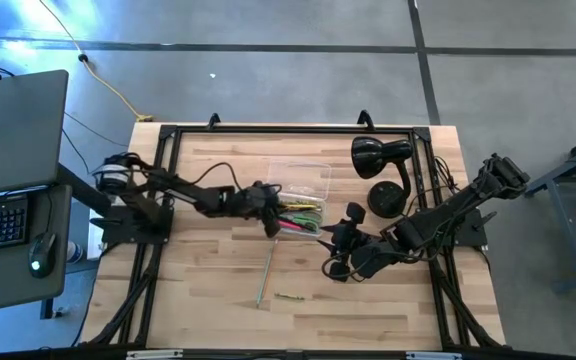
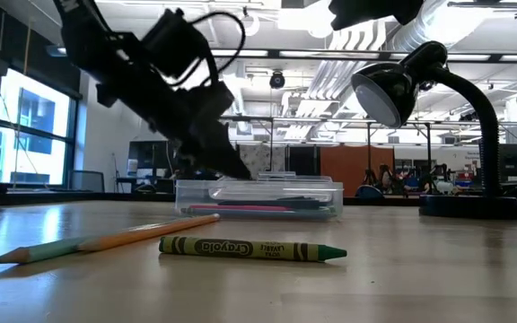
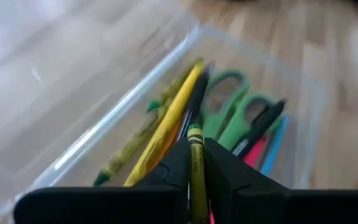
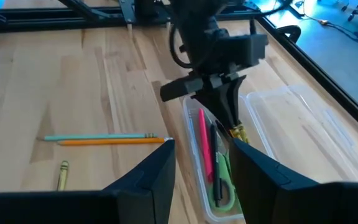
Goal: Pick & place school supplies into a supply box
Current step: Put the left green crayon into the transparent supply box, then put the green crayon into the transparent supply box
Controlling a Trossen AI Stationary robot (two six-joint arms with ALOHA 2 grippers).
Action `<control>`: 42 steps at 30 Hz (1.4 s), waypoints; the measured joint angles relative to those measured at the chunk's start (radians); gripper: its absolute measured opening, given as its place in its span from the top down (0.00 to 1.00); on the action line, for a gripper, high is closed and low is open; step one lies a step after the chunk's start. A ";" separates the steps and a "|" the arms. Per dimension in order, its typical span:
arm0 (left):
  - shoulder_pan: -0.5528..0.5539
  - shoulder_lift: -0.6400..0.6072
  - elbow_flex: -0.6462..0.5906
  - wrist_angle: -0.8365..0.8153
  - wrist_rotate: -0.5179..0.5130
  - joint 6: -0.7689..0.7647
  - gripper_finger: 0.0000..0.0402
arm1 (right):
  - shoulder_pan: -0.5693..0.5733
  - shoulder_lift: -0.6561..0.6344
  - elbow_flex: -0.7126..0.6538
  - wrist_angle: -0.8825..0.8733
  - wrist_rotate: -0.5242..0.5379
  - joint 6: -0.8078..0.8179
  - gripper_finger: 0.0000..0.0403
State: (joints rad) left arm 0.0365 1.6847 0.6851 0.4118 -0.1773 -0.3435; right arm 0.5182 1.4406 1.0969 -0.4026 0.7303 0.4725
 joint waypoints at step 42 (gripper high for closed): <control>0.016 -0.388 0.075 0.100 0.266 0.048 0.72 | 0.086 0.749 0.004 0.834 -0.161 0.017 0.67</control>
State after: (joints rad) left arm 0.0521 1.2968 0.7604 0.5123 0.0883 -0.2958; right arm 0.6044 2.1898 1.1014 0.4315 0.5693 0.4891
